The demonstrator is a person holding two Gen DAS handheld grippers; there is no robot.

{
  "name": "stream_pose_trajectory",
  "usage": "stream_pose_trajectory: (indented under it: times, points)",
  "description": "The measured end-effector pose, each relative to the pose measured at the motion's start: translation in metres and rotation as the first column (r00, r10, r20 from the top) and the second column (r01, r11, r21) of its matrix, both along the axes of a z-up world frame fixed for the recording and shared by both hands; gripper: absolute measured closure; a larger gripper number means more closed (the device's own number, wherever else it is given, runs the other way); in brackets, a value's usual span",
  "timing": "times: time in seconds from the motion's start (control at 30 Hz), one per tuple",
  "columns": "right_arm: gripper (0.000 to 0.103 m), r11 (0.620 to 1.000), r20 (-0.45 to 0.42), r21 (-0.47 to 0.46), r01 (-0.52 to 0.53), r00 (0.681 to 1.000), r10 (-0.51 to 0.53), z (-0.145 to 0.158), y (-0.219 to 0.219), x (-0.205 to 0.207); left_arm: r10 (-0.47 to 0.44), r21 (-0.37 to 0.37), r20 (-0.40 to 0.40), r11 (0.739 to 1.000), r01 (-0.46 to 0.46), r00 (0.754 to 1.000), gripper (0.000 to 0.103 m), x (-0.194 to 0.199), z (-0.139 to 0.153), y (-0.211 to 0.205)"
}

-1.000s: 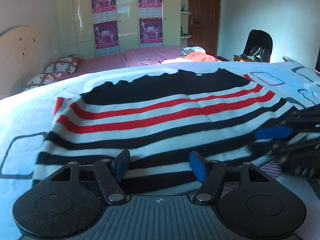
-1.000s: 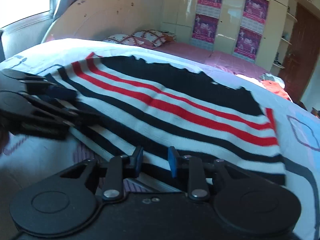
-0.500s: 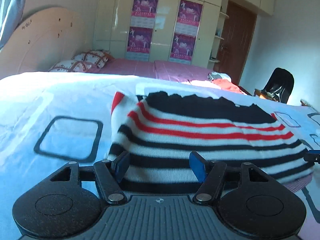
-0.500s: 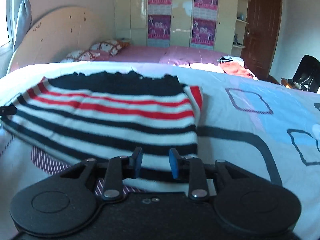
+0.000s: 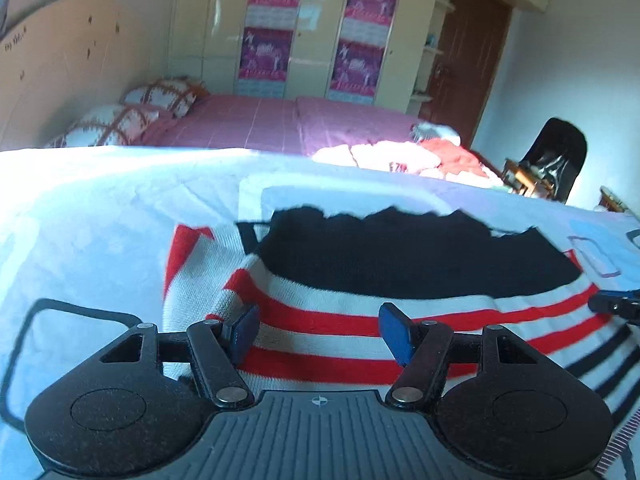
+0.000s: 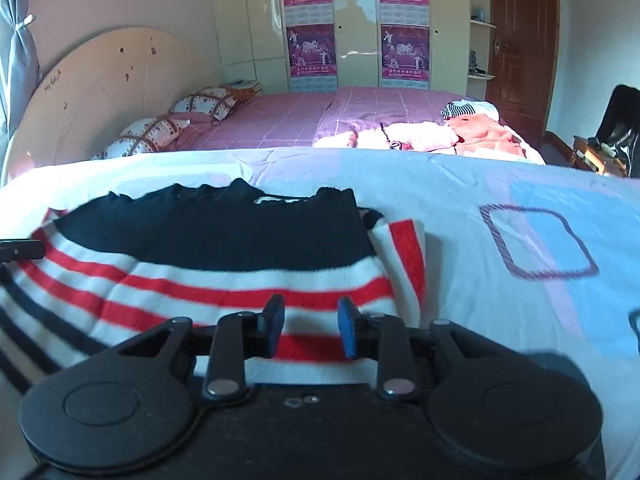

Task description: Fold small clothes

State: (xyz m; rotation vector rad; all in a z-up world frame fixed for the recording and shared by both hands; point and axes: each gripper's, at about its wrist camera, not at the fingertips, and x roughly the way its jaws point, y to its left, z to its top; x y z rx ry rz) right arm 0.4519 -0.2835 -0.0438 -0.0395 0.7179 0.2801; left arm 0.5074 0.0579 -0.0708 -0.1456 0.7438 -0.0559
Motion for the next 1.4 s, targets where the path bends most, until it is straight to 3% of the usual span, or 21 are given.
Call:
stream_pose_trajectory:
  times: [0.07, 0.2, 0.6, 0.87, 0.97, 1.1, 1.27, 1.4]
  points:
    - [0.076, 0.999, -0.018, -0.053, 0.006, 1.000, -0.007, -0.011, -0.004, 0.012, -0.015, 0.036, 0.007, 0.999, 0.015, 1.000, 0.037, 0.004, -0.010, -0.002]
    - [0.077, 0.999, 0.002, -0.031, -0.032, 0.999, 0.032, -0.015, -0.018, 0.011, -0.048, 0.086, 0.015, 0.995, 0.046, 0.999, 0.038, -0.001, -0.013, -0.007]
    - [0.076, 0.999, -0.010, -0.035, -0.022, 1.000, 0.022, -0.007, -0.014, 0.010, -0.022, 0.121, -0.027, 0.992, 0.025, 0.999, 0.037, -0.003, -0.004, -0.009]
    - [0.073, 1.000, -0.001, -0.016, -0.022, 1.000, 0.022, 0.001, -0.014, -0.020, -0.031, 0.161, -0.014, 0.986, 0.033, 0.999, 0.037, -0.021, -0.001, -0.004]
    - [0.073, 0.997, -0.008, -0.068, -0.023, 1.000, 0.022, -0.011, -0.007, -0.023, -0.027, 0.124, -0.007, 0.992, 0.027, 1.000, 0.035, -0.022, -0.006, 0.003]
    - [0.073, 0.994, -0.016, -0.108, -0.004, 1.000, 0.002, 0.001, 0.002, -0.027, -0.030, 0.128, -0.010, 0.991, 0.031, 0.999, 0.034, -0.026, -0.003, 0.003]
    - [0.072, 0.995, 0.009, -0.096, -0.005, 1.000, 0.006, 0.017, 0.005, -0.062, -0.007, 0.140, 0.036, 0.990, 0.002, 0.999, 0.033, -0.069, 0.015, 0.011]
    - [0.072, 0.999, 0.009, -0.051, -0.009, 1.000, 0.009, 0.021, 0.006, -0.093, 0.080, -0.037, 0.054, 0.996, -0.078, 0.995, 0.028, -0.130, 0.020, 0.039]
